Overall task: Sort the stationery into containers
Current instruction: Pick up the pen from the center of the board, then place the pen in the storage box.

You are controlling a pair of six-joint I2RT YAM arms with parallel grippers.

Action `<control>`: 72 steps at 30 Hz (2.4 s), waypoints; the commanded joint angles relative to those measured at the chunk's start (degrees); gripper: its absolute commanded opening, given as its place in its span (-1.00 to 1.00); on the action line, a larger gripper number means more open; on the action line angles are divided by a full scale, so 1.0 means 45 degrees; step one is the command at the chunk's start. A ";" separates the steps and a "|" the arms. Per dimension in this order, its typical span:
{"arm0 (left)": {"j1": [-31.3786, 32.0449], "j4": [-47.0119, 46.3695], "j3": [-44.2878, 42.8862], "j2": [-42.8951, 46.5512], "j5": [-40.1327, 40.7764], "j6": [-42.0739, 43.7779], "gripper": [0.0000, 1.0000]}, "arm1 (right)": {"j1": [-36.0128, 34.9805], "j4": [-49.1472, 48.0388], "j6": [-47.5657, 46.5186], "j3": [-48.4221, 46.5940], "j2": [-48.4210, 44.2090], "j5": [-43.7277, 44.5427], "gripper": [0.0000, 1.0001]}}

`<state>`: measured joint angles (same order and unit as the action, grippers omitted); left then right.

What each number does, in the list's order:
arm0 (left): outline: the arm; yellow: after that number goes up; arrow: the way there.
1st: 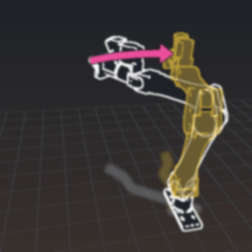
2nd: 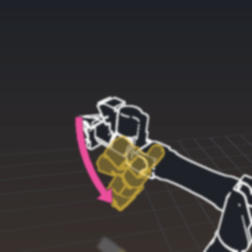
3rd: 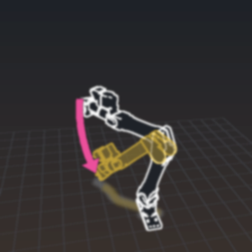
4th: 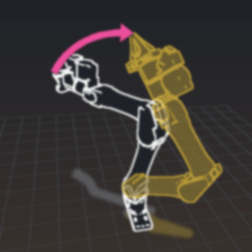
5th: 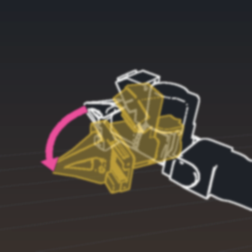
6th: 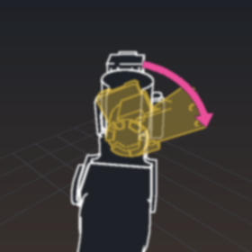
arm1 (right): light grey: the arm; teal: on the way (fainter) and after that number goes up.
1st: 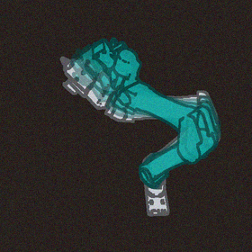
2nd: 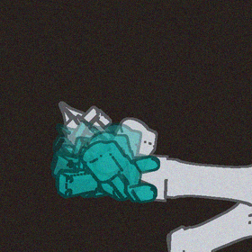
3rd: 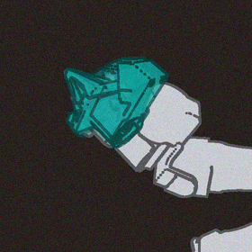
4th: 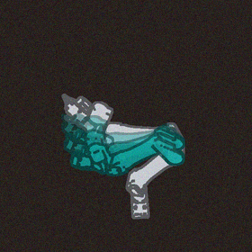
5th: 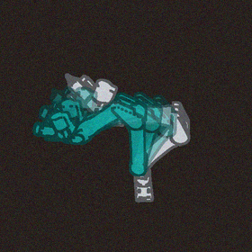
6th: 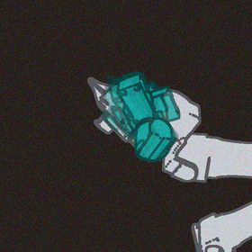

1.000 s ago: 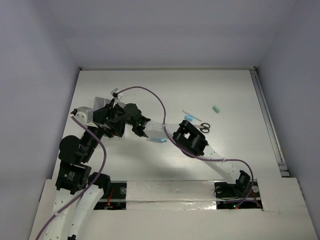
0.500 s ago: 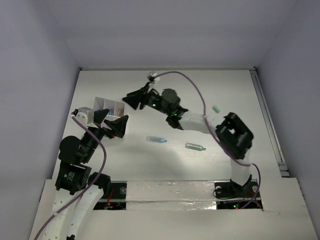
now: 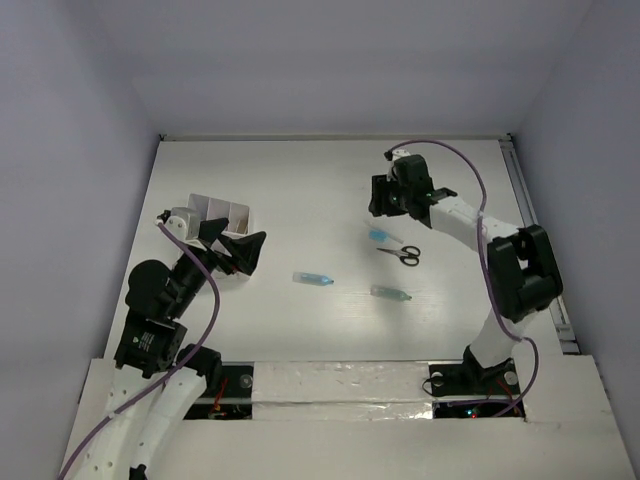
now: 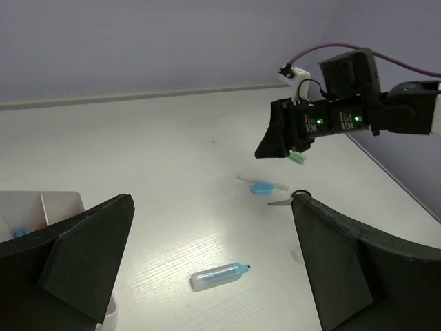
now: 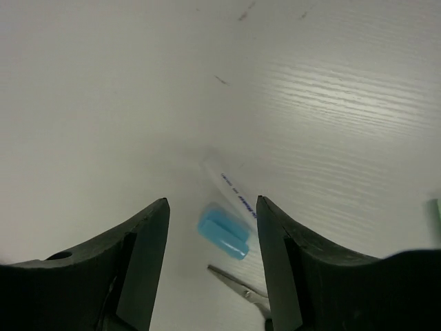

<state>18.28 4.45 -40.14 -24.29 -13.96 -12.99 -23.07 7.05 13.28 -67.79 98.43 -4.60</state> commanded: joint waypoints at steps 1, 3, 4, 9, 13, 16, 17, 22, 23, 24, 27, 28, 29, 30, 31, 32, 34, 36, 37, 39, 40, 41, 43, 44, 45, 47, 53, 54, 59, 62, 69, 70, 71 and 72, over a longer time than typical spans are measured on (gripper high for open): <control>0.0058 -0.0442 -0.0025 0.0027 -0.0278 -0.0081 0.98 | -0.0186 0.3507 -0.2011 -0.2002 0.1287 0.0727 0.20; 0.0058 -0.0442 -0.0045 0.0008 -0.0297 -0.0043 0.98 | -0.0186 0.4525 -0.2615 -0.3112 0.1835 0.0944 0.22; 0.0058 -0.0422 -0.0025 -0.0011 -0.0297 -0.0023 0.98 | -0.0186 0.4721 -0.2773 -0.3371 0.2204 0.0944 0.23; 0.0058 -0.0481 -0.0064 -0.0050 -0.0434 -0.0023 0.98 | -0.0186 0.5834 -0.3770 -0.4680 0.3339 0.0749 0.24; 0.0175 -0.0442 -0.0064 -0.0051 -0.0434 -0.0003 0.98 | -0.0186 0.6498 -0.4102 -0.5850 0.4374 0.0828 0.22; 0.0175 -0.0461 -0.0064 -0.0051 -0.0434 0.0016 0.98 | -0.0186 0.6773 -0.4298 -0.6204 0.5058 0.0573 0.19; 0.0175 -0.0442 -0.0064 -0.0051 -0.0453 0.0016 0.98 | -0.0186 0.7044 -0.4356 -0.6515 0.5253 0.0593 0.16; 0.0175 -0.0422 -0.0064 -0.0051 -0.0473 0.0016 0.98 | -0.0186 0.7262 -0.4746 -0.7103 0.5938 0.0359 0.02; 0.0175 -0.0422 -0.0064 -0.0051 -0.0454 0.0016 0.98 | -0.0186 0.7300 -0.4786 -0.7162 0.5977 0.0339 -0.02; 0.0175 -0.0441 -0.0084 -0.0051 -0.0453 0.0036 0.98 | -0.0186 0.7339 -0.4864 -0.7298 0.6016 0.0339 -0.05; 0.0175 -0.0422 -0.0084 0.0008 -0.0414 0.0036 0.98 | -0.0186 0.7671 -0.5176 -0.7687 0.6270 0.0397 -0.22; 0.0175 -0.0403 -0.0103 0.0008 -0.0434 0.0036 0.98 | -0.0186 0.7769 -0.5332 -0.7786 0.6367 0.0417 -0.26; 0.0175 -0.0402 -0.0103 0.0008 -0.0434 0.0036 0.98 | -0.0186 0.8002 -0.5411 -0.7903 0.6581 0.0398 -0.32; 0.0175 -0.0402 -0.0084 0.0008 -0.0434 0.0036 0.98 | -0.0186 0.8101 -0.5528 -0.8020 0.6680 0.0397 -0.34; 0.0175 -0.0402 -0.0103 0.0008 -0.0415 0.0036 0.98 | -0.0186 0.8160 -0.5587 -0.8157 0.6777 0.0417 -0.35; 0.0175 -0.0383 -0.0103 0.0008 -0.0434 0.0017 0.98 | -0.0186 0.8257 -0.5607 -0.8216 0.6836 0.0436 -0.38; 0.0175 -0.0383 -0.0103 0.0028 -0.0414 0.0036 0.98 | -0.0186 0.8277 -0.5762 -0.8236 0.6974 0.0378 -0.50; 0.0175 -0.0402 -0.0103 0.0047 -0.0395 0.0036 0.98 | -0.0069 0.8258 -0.5860 -0.8295 0.7129 0.0397 -0.50; 0.0175 -0.0402 -0.0103 0.0028 -0.0414 0.0036 0.98 | -0.0069 0.8335 -0.5996 -0.8353 0.7207 0.0397 -0.50; 0.0175 -0.0383 -0.0084 0.0047 -0.0414 0.0036 0.98 | -0.0069 0.8570 -0.6134 -0.8587 0.7441 0.0300 -0.62; 0.0175 -0.0383 -0.0084 0.0066 -0.0395 0.0036 0.98 | -0.0069 0.8628 -0.6250 -0.8646 0.7481 0.0319 -0.70; 0.0175 -0.0364 -0.0103 0.0067 -0.0414 0.0017 0.98 | -0.0069 0.8610 -0.6290 -0.8666 0.7501 0.0358 -0.74; 0.0292 -0.0363 -0.0103 0.0066 -0.0395 0.0017 0.98 | -0.0069 0.8570 -0.6349 -0.8783 0.7404 0.0591 -0.86; 0.0293 -0.0383 -0.0084 0.0067 -0.0395 0.0036 0.98 | -0.0069 0.8435 -0.6368 -0.8861 0.7326 0.0767 -0.88; 0.0293 -0.0402 -0.0084 0.0047 -0.0414 0.0017 0.98 | -0.0069 0.8376 -0.6407 -0.9036 0.7209 0.0943 -0.90; 0.0293 -0.0402 -0.0084 0.0047 -0.0414 0.0036 0.98 | -0.0069 0.8142 -0.6525 -0.9387 0.6702 0.1451 -0.94; 0.0293 -0.0402 -0.0103 0.0086 -0.0395 0.0036 0.98 | -0.0069 0.6740 -0.6273 -1.0405 0.5082 0.2116 -1.00; 0.0293 -0.0422 -0.0103 0.0106 -0.0375 0.0036 0.98 | -0.0436 0.6464 -0.6116 -1.0346 0.4557 0.1865 -1.00; 0.0293 -0.0442 -0.0142 0.0106 -0.0414 -0.0003 0.98 | -0.1746 0.1421 -0.3211 -0.7913 0.2855 -0.0299 -1.00; 0.0176 -0.0442 -0.0142 0.0106 -0.0414 -0.0003 0.98 | -0.2894 -0.2834 -0.0633 -0.6813 0.2734 -0.2392 -1.00; 0.0058 -0.0481 -0.0142 0.0242 -0.0414 -0.0003 0.98 | -0.5299 -0.9664 0.3569 -0.7767 0.5526 -0.3119 -1.00; 0.0058 -0.0461 -0.0142 0.0262 -0.0376 -0.0003 0.98 | -0.5496 -1.0291 0.3959 -0.8038 0.5780 -0.2944 -1.00; 0.0058 -0.0461 -0.0142 0.0301 -0.0375 -0.0003 0.98 | -0.5692 -1.1070 0.4060 -0.8293 0.6285 -0.2826 -1.00; 0.0058 -0.0461 -0.0142 0.0301 -0.0375 -0.0003 0.98 | -0.6022 -1.1271 0.4061 -0.8585 0.6561 -0.2593 -1.00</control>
<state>18.87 4.56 -40.12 -23.86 -15.00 -12.97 -48.36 -26.52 23.97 -102.32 124.95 -16.53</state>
